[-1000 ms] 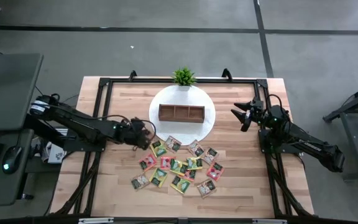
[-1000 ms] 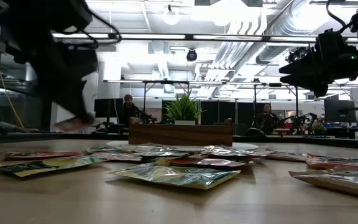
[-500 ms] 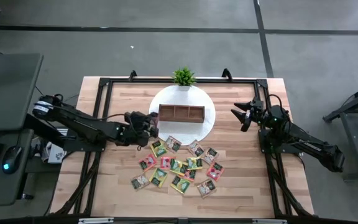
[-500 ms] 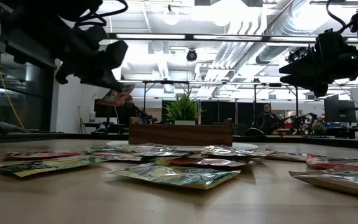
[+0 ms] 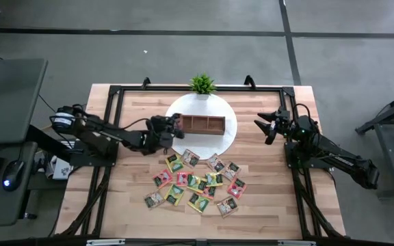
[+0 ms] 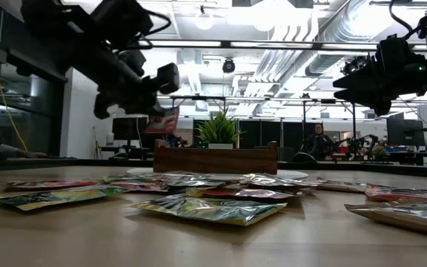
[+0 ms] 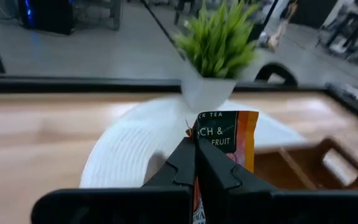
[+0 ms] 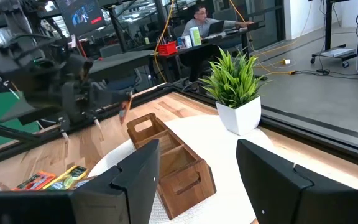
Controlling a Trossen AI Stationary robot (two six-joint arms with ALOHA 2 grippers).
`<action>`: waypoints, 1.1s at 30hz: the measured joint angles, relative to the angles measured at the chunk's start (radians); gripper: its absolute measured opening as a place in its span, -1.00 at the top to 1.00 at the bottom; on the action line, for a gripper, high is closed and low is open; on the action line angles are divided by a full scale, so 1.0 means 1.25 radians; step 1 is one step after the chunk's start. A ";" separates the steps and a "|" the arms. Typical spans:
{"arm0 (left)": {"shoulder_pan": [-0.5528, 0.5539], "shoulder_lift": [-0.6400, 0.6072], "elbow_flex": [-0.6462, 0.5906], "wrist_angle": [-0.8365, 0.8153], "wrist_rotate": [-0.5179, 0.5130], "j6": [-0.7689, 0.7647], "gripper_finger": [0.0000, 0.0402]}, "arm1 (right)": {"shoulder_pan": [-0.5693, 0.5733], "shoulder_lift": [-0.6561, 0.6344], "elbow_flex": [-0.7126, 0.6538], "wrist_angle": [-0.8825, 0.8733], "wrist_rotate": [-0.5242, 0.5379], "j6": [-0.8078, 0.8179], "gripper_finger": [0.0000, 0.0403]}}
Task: Pick & Place Tea
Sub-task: Put the orange tea bag into the left section of the wooden organizer
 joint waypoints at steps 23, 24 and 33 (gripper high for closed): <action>0.109 0.134 0.239 -0.106 0.087 0.199 1.00 | 0.000 0.000 0.000 0.000 0.000 0.000 -0.04; 0.109 0.144 0.251 -0.151 0.078 0.182 1.00 | 0.000 0.000 0.000 0.000 0.000 0.000 -0.04; 0.109 0.175 0.308 -0.267 0.060 0.082 1.00 | 0.000 0.000 0.000 -0.001 0.000 0.000 -0.04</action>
